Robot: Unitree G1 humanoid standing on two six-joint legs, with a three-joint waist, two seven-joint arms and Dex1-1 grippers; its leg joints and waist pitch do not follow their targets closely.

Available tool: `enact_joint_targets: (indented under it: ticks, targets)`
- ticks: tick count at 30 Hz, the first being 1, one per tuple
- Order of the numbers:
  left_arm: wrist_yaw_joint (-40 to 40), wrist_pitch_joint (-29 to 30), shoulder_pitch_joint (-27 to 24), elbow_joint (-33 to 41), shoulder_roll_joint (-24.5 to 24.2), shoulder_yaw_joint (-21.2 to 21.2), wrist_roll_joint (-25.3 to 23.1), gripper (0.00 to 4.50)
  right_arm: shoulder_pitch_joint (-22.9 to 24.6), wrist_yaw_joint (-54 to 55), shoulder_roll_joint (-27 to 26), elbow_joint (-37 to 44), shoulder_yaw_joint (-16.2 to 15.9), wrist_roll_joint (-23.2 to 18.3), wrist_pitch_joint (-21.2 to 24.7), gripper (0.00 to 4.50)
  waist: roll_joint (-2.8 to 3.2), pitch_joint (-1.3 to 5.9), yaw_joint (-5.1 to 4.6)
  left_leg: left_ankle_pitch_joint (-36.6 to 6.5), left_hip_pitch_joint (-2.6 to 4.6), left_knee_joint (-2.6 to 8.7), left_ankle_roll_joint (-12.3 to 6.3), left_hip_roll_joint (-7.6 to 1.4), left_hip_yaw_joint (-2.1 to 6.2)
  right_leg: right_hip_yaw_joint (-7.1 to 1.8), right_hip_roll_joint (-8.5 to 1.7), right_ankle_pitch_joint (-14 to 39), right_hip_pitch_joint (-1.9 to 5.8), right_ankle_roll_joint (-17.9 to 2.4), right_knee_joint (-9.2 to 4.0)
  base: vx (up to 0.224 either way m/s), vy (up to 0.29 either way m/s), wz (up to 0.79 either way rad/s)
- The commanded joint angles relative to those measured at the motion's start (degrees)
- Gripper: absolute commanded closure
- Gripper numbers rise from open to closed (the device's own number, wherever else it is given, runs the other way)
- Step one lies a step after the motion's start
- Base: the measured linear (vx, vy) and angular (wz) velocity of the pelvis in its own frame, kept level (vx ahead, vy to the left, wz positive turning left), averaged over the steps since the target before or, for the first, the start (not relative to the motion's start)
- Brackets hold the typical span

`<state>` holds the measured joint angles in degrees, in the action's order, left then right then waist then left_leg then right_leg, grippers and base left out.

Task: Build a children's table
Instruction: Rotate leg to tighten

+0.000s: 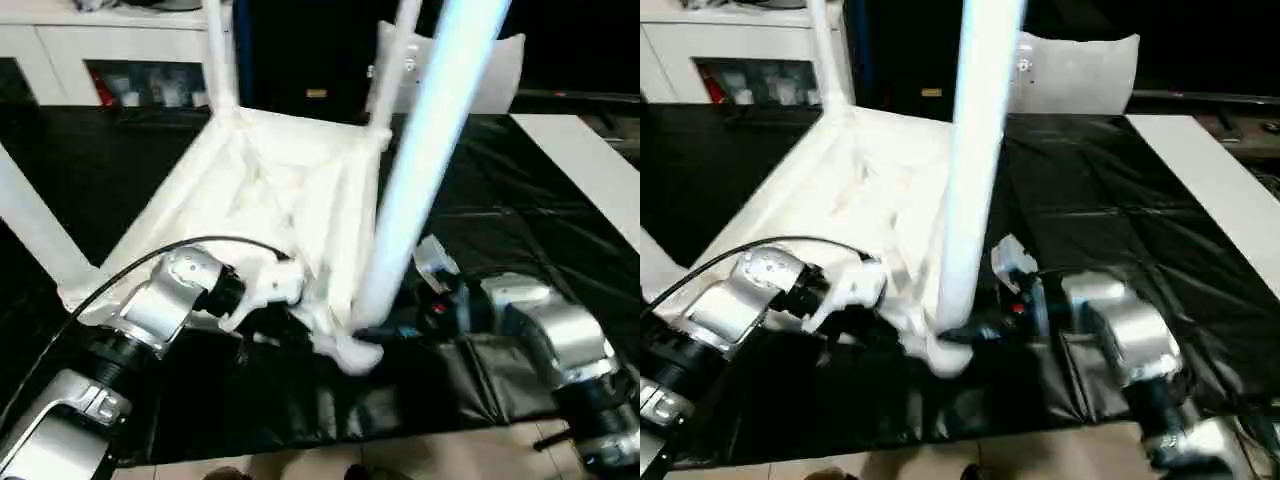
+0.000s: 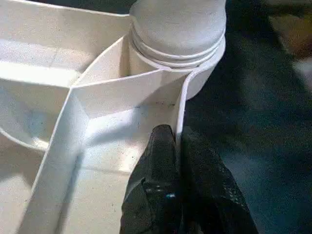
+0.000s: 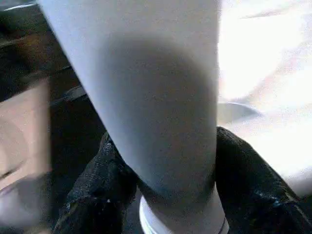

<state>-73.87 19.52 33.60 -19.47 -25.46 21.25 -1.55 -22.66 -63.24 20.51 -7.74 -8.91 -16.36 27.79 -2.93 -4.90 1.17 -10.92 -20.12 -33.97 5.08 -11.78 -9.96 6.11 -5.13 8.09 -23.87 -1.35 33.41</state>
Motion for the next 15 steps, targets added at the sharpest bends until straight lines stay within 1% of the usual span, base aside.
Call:
enact_joint_targets:
  ticks: [1, 2, 3, 4, 5, 6, 7, 8, 9, 10, 11, 12, 13, 14, 15]
  targets:
    - [3.8, 2.5, 0.1, 3.1, 3.8, -0.3, 1.9, 4.50, -0.2, 5.2, -2.9, 0.1, -1.6, 0.5, 2.3, 2.43, -0.54, 3.51, 0.25, -13.0, -0.55, 4.06, -0.44, -0.75, 0.57, -2.26, -3.30, 35.9, 3.33, -3.2, -5.48, 0.000, 0.000, 0.00]
    - [4.9, 2.9, 0.1, 3.2, 4.4, -0.6, 1.7, 4.50, -0.3, 7.4, -4.0, -0.1, -1.0, 0.7, 2.4, 2.43, -0.39, 3.53, -0.59, -13.6, -0.52, 3.98, -0.73, -0.67, 0.71, -2.06, -3.33, 37.2, 3.17, -1.9, -6.12, 0.000, 0.000, 0.00]
    - [9.0, 5.0, 0.5, 2.8, 7.2, -1.4, 1.3, 4.50, -0.5, 14.6, -7.4, -0.7, 0.6, 2.3, 2.9, 2.46, -0.73, 3.64, -0.99, -13.3, -0.62, 3.92, -0.76, -0.68, 0.73, -1.99, -3.33, 36.6, 3.17, -2.0, -6.05, 0.000, 0.000, 0.00]
    - [16.6, 8.0, 1.4, 1.6, 12.5, -2.9, 0.6, 4.50, -0.9, 26.7, -13.7, -1.7, 3.7, 4.3, 4.6, 2.48, -0.33, 3.38, -1.70, -13.9, -0.62, 3.87, -0.12, -0.63, 0.71, -1.78, -3.03, 36.7, 2.61, -2.4, -6.22, 0.000, 0.000, 0.00]
    - [16.9, 8.1, 1.5, 1.5, 12.7, -3.0, 0.5, 4.50, -1.0, 27.1, -13.9, -1.7, 3.8, 4.3, 4.7, 2.49, -0.42, 3.48, -2.07, -14.3, -0.43, 3.71, 0.19, -0.48, 0.78, -1.53, -3.03, 37.4, 2.59, -2.1, -6.49, 0.000, 0.000, 0.00]
    - [20.0, 8.7, 2.0, 0.7, 14.9, -3.5, 0.2, 4.50, -1.2, 31.8, -16.1, -2.0, 4.7, 5.7, 5.0, 2.49, -0.52, 3.69, -2.38, -14.4, -0.72, 3.58, -0.04, -0.22, 0.95, -1.19, -3.19, 38.0, 3.06, -1.3, -6.55, 0.000, 0.000, 0.00]
    - [22.2, 9.2, 2.3, 0.3, 16.2, -3.9, 0.0, 4.50, -1.2, 34.8, -17.4, -1.9, 5.1, 6.6, 5.4, 2.49, -0.34, 3.49, -2.67, -14.7, -0.60, 3.69, -0.66, -0.29, 0.86, -1.24, -3.04, 37.7, 2.71, -1.2, -6.88, 0.000, 0.000, 0.00]
    - [24.7, 9.3, 2.8, -0.3, 17.9, -4.3, -0.3, 4.50, -1.2, 37.7, -19.0, -1.9, 5.3, 7.3, 4.4, 2.49, 0.36, 3.75, -2.61, -15.0, -0.11, 3.57, -1.08, -0.36, 0.89, -1.27, -3.11, 36.0, 2.59, -1.9, -6.78, 0.000, 0.000, 0.00]
    - [24.7, 9.3, 2.8, -0.3, 17.9, -4.3, -0.3, 4.50, -1.2, 37.7, -19.0, -1.9, 5.3, 7.3, 4.4, 2.49, 0.13, 3.83, -2.75, -14.7, -0.06, 3.68, -1.42, -0.47, 0.79, -1.49, -3.06, 34.3, 2.54, -2.4, -6.82, 0.000, 0.000, 0.00]
    - [26.4, 10.0, 3.0, -0.3, 19.0, -4.5, -0.6, 4.50, -1.2, 39.8, -20.2, -1.6, 5.5, 7.9, 3.9, 2.49, -0.08, 3.80, -2.67, -14.5, -0.26, 3.90, -2.25, -0.53, 0.80, -1.58, -2.85, 31.9, 2.70, -3.3, -6.42, 0.000, 0.000, 0.00]
    - [27.7, 10.6, 3.3, -0.2, 19.9, -4.7, -0.9, 4.50, -1.0, 41.4, -21.0, -1.5, 5.5, 8.3, 2.8, 2.16, 0.09, 3.73, -2.63, -14.7, -0.11, 3.93, -2.51, -0.61, 0.64, -1.75, -2.85, 30.9, 2.45, -3.8, -6.30, 0.000, 0.000, 0.00]
    - [28.1, 10.9, 3.5, 0.0, 20.3, -4.6, -1.1, 4.50, -0.9, 42.6, -21.6, -1.5, 5.4, 9.0, 0.5, 1.83, 0.28, 3.91, -2.56, -14.1, -0.22, 3.97, -2.58, -0.65, 0.68, -1.80, -2.85, 29.5, 2.70, -4.2, -6.06, 0.000, 0.000, 0.00]
    - [28.2, 10.9, 3.5, 0.0, 20.4, -4.6, -1.3, 4.50, -0.8, 42.8, -22.0, -1.5, 5.6, 9.1, 0.1, 1.84, 0.22, 3.99, -2.43, -13.7, -0.36, 4.01, -2.70, -0.69, 0.67, -1.86, -2.92, 28.6, 2.86, -4.4, -5.93, 0.000, 0.000, 0.00]
    - [28.2, 10.9, 3.5, 0.1, 20.5, -4.6, -1.4, 4.50, -0.7, 43.0, -22.3, -1.4, 5.8, 9.2, -0.2, 1.79, 0.37, 4.06, -2.31, -12.7, -0.41, 4.07, -2.95, -0.83, 0.62, -2.08, -2.85, 26.0, 2.89, -5.2, -5.60, 0.000, 0.000, 0.00]
    - [27.9, 10.8, 3.4, 0.2, 20.3, -4.6, -1.8, 4.50, -0.6, 43.1, -22.8, -1.1, 6.4, 9.1, -0.6, 1.65, 0.36, 4.14, -2.22, -11.7, -0.57, 4.11, -3.22, -0.88, 0.58, -2.22, -2.85, 23.3, 3.10, -6.1, -5.21, 0.000, 0.000, 0.00]
